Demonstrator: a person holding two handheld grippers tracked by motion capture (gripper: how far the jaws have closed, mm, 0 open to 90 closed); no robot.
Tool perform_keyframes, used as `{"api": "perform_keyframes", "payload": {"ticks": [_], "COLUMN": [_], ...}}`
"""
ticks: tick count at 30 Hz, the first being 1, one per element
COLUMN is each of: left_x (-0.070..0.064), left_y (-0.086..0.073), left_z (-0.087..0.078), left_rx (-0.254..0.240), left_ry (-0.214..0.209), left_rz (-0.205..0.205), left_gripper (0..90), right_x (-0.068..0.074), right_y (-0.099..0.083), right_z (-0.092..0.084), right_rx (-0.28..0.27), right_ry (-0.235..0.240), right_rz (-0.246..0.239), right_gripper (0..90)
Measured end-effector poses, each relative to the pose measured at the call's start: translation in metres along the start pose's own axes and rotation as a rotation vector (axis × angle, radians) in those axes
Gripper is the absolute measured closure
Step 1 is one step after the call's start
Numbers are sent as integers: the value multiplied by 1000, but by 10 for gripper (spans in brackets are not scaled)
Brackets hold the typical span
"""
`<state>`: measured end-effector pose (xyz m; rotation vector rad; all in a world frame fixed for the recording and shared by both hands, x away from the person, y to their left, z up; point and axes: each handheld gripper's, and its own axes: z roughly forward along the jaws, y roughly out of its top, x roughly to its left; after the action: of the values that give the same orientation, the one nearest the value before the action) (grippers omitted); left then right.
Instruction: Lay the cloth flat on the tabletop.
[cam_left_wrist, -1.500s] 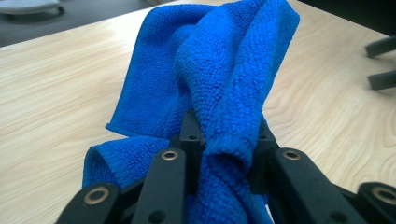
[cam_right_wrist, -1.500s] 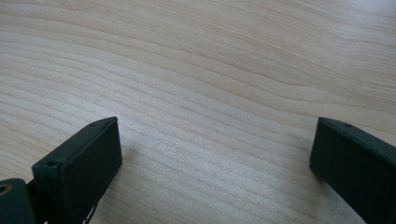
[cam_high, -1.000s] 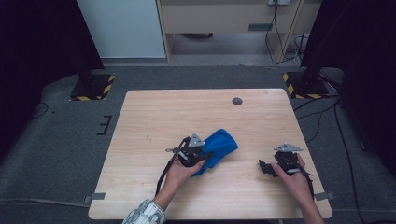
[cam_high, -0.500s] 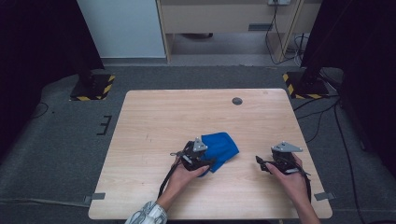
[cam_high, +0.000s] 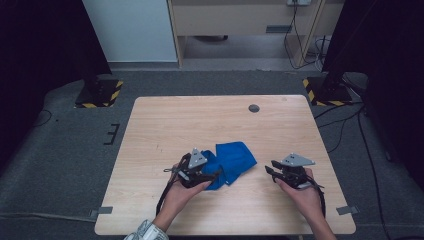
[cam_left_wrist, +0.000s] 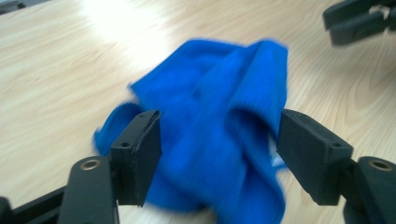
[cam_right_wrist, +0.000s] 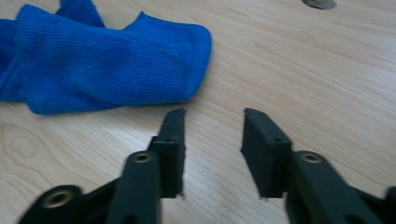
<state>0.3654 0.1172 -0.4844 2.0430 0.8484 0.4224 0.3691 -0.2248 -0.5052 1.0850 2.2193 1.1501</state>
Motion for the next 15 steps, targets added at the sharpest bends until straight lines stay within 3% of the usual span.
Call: {"api": "perform_keyframes", "payload": {"ticks": [3,6,8,9,10,11,15], "left_x": [6,7,6,3,3,0,-2], "left_y": [-16,-20,-21,-20,-20,-20,-21], "left_z": [-11,-14,-13,-10,-10,-7,-1], "left_rx": [20,27,24,26,26,29,46], "left_ry": [14,10,2,-2,-2,-11,-3], "left_rz": [-7,-10,-8,13,13,34,66], "left_gripper": [340,363,391,407,414,420,438], "right_x": [4,7,9,11,11,14,19], "right_y": [2,3,5,8,8,10,13], "right_z": [1,2,3,7,7,12,26], "right_rx": [-6,-8,-17,-18,-18,-16,5], "right_ry": [18,30,37,48,48,55,75], "right_rz": [-21,-21,-16,-3,-3,3,-1], "right_gripper": [715,705,659,583,583,515,461]}}
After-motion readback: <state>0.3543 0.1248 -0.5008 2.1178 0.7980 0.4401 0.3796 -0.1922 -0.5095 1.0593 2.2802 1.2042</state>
